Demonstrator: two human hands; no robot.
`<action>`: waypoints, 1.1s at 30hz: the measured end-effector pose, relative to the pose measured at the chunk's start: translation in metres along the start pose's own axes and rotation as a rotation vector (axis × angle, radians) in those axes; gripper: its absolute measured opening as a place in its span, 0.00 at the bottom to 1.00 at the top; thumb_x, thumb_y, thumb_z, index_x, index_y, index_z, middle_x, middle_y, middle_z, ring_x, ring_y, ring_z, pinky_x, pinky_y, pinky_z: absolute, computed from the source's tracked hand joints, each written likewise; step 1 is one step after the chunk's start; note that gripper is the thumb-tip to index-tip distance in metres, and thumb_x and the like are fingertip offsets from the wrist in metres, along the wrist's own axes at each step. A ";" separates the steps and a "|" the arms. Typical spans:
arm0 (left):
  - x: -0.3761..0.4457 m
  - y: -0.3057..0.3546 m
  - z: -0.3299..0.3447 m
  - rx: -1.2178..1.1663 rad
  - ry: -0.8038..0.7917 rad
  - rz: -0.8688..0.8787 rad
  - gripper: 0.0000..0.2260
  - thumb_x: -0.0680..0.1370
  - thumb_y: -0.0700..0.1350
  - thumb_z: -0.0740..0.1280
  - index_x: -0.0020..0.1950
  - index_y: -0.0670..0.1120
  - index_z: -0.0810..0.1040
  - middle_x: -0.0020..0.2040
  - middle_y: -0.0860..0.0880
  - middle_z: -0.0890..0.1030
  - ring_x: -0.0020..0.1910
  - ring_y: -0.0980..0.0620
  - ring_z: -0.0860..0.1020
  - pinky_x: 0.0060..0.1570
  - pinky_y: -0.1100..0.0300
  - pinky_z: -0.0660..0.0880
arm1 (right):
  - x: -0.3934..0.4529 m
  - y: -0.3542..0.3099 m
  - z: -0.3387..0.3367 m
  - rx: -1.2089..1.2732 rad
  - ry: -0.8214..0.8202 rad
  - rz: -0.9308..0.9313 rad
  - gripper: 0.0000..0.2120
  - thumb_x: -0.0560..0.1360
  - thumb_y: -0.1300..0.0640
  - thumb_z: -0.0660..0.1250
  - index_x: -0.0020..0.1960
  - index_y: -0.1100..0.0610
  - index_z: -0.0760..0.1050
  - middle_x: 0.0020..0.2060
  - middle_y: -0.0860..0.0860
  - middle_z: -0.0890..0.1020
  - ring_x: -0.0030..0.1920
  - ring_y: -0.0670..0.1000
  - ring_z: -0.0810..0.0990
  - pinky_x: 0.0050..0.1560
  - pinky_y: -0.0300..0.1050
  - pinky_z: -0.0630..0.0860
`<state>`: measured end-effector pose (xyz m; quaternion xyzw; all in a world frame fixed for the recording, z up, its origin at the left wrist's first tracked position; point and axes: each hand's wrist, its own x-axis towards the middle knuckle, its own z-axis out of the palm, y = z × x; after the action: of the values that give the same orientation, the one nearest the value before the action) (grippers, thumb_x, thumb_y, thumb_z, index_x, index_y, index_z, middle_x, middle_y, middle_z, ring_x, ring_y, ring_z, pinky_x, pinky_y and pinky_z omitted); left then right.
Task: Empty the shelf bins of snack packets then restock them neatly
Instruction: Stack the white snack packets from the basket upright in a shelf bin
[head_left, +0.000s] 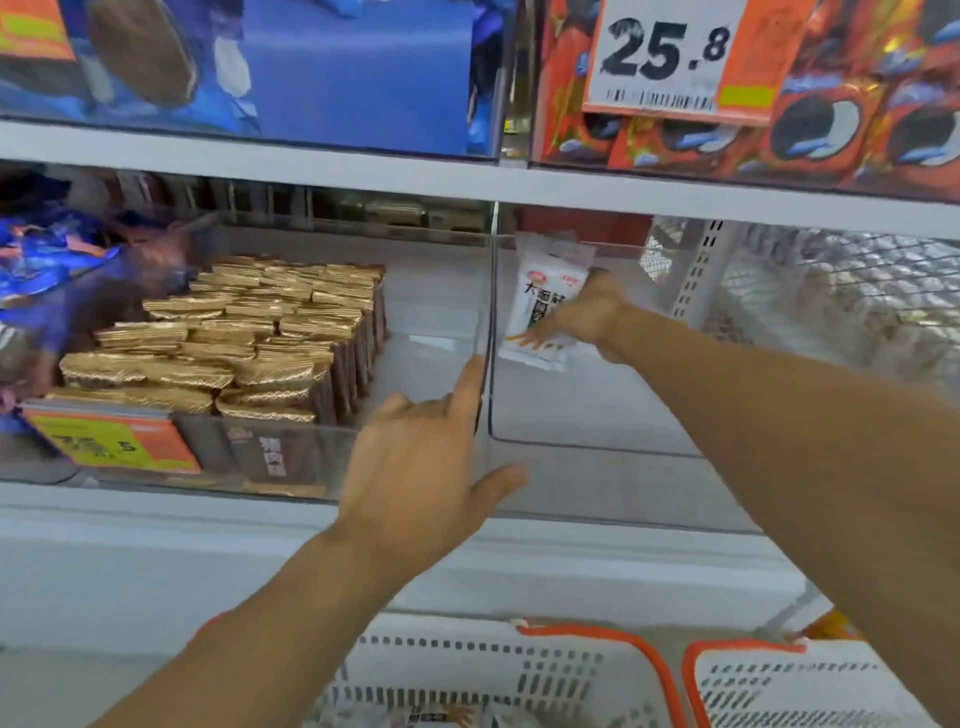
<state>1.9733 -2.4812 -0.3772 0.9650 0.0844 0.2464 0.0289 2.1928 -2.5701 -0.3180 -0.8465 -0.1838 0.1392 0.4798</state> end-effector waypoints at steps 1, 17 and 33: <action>0.000 -0.001 0.000 -0.015 0.022 0.009 0.44 0.71 0.73 0.57 0.80 0.50 0.54 0.39 0.55 0.80 0.40 0.52 0.80 0.52 0.56 0.73 | 0.011 0.001 0.010 0.040 -0.005 0.028 0.14 0.68 0.73 0.77 0.42 0.59 0.74 0.35 0.49 0.80 0.39 0.49 0.77 0.37 0.38 0.77; 0.001 -0.007 0.008 0.033 0.121 0.087 0.42 0.68 0.68 0.68 0.72 0.41 0.71 0.29 0.54 0.76 0.27 0.53 0.77 0.36 0.56 0.75 | 0.046 0.037 0.047 -0.220 0.271 0.016 0.22 0.69 0.64 0.75 0.60 0.61 0.72 0.57 0.55 0.79 0.50 0.52 0.79 0.44 0.42 0.77; 0.001 -0.007 0.009 0.064 0.166 0.095 0.42 0.67 0.69 0.68 0.70 0.40 0.75 0.29 0.54 0.76 0.27 0.53 0.77 0.35 0.58 0.76 | 0.040 0.038 0.044 -0.285 0.212 0.077 0.16 0.72 0.54 0.77 0.55 0.59 0.77 0.50 0.53 0.83 0.40 0.48 0.79 0.33 0.40 0.78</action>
<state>1.9776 -2.4747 -0.3856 0.9447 0.0483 0.3238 -0.0209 2.2173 -2.5366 -0.3750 -0.9223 -0.1175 0.0401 0.3661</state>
